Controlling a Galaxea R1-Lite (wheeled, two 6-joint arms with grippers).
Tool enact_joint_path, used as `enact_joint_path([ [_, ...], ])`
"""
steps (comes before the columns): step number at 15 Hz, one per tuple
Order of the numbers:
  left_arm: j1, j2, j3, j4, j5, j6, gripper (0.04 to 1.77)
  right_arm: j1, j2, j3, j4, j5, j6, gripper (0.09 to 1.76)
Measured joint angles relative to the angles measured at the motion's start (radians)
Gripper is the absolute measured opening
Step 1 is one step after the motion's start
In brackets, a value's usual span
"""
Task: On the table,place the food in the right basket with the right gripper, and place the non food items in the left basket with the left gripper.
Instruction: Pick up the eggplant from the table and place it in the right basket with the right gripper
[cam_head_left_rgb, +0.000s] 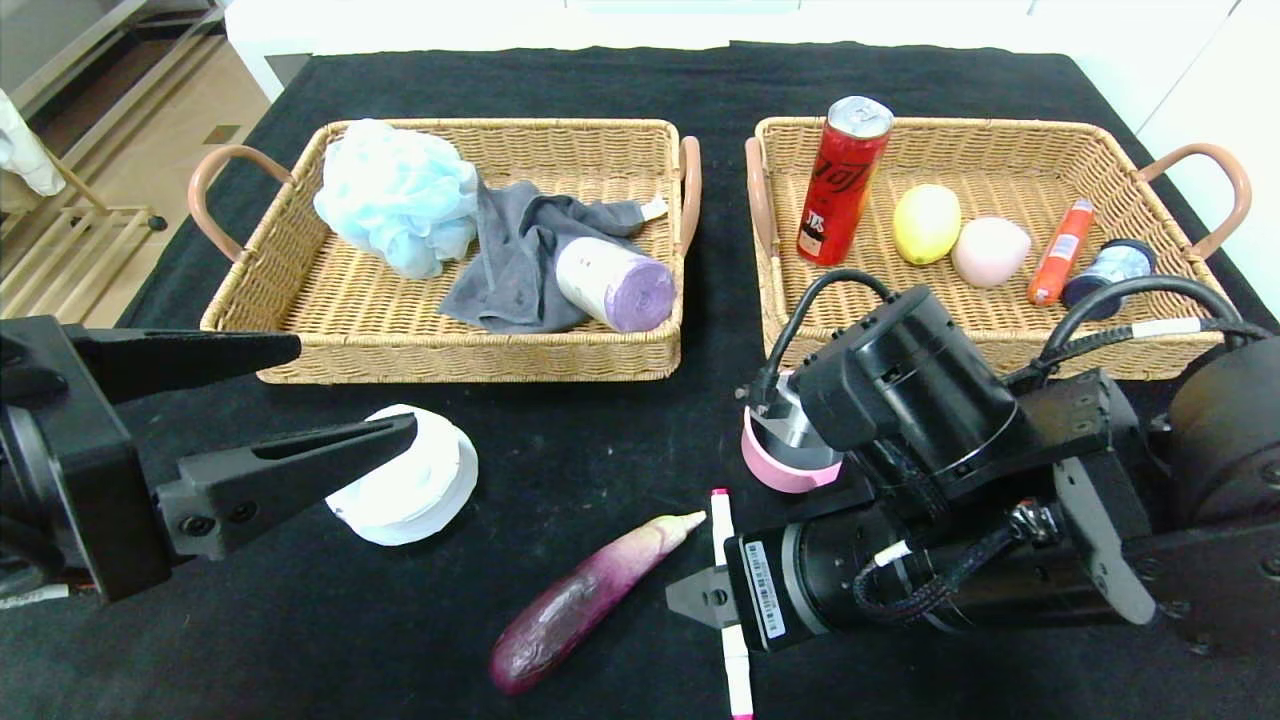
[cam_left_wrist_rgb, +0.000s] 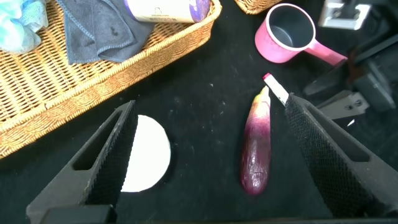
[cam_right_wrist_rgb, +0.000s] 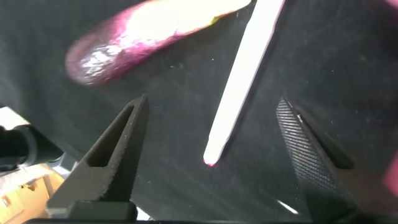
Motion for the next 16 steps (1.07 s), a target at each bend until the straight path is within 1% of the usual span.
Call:
enact_joint_path([
  [1,0.000,0.000,0.000,0.000,0.000,0.000,1.72,0.002,-0.011,0.000,0.000,0.003,0.000,1.54],
  [4,0.000,0.000,0.001,0.000,0.000,0.000,1.72,0.002,-0.064,0.000,0.001,0.070,-0.011,1.59],
  [6,0.000,0.000,0.001,0.000,0.000,0.000,1.72,-0.006,-0.111,0.000,0.000,0.088,-0.065,1.62],
  [9,0.000,0.000,0.003,0.000,0.000,0.000,1.72,-0.026,-0.183,0.004,-0.003,0.090,-0.140,1.65],
  [11,0.000,0.000,0.003,0.000,0.000,0.000,1.72,-0.060,-0.229,0.010,-0.002,0.108,-0.200,1.66],
  [14,0.000,0.000,0.003,0.001,0.000,0.000,1.72,-0.136,-0.294,0.027,0.000,0.194,-0.277,1.68],
  [16,0.000,-0.002,0.003,0.001,0.000,0.000,1.72,-0.192,-0.333,0.053,-0.001,0.230,-0.346,1.68],
])
